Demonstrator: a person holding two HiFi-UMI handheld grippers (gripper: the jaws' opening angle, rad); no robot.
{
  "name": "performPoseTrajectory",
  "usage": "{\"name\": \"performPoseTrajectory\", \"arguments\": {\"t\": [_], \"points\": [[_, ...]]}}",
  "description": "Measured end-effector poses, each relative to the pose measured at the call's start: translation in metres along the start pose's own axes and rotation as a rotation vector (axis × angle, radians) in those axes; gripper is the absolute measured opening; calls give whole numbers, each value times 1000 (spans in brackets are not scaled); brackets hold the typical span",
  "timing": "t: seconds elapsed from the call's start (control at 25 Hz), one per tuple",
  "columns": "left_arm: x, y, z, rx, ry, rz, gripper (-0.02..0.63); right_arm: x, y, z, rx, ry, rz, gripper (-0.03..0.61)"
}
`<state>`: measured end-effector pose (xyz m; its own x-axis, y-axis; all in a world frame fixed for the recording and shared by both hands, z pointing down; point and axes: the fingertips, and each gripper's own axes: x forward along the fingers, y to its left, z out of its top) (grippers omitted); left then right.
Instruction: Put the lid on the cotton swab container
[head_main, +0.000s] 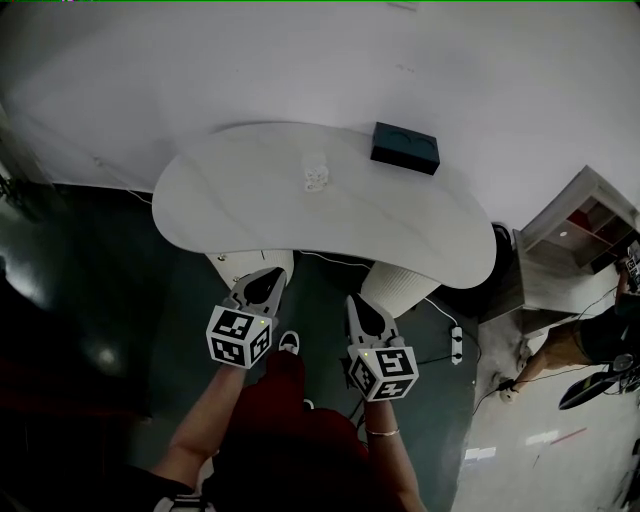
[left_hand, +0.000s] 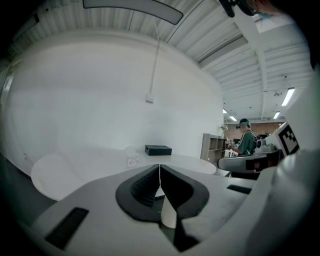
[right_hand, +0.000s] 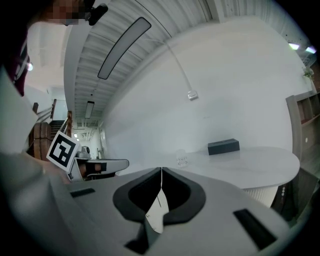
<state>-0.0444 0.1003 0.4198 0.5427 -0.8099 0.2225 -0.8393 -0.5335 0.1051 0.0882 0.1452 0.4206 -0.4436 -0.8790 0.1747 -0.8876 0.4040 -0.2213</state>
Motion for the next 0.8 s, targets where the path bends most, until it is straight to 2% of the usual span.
{"name": "performPoseTrajectory", "arguments": {"t": [0.48,0.8], "points": [[78,50,-4,-55,28,-38,26,83,-32,7,-24,49,-3,15],[124,83,0,-52,60,-82,26,142,-47,16,-15,70,-5,15]]}}
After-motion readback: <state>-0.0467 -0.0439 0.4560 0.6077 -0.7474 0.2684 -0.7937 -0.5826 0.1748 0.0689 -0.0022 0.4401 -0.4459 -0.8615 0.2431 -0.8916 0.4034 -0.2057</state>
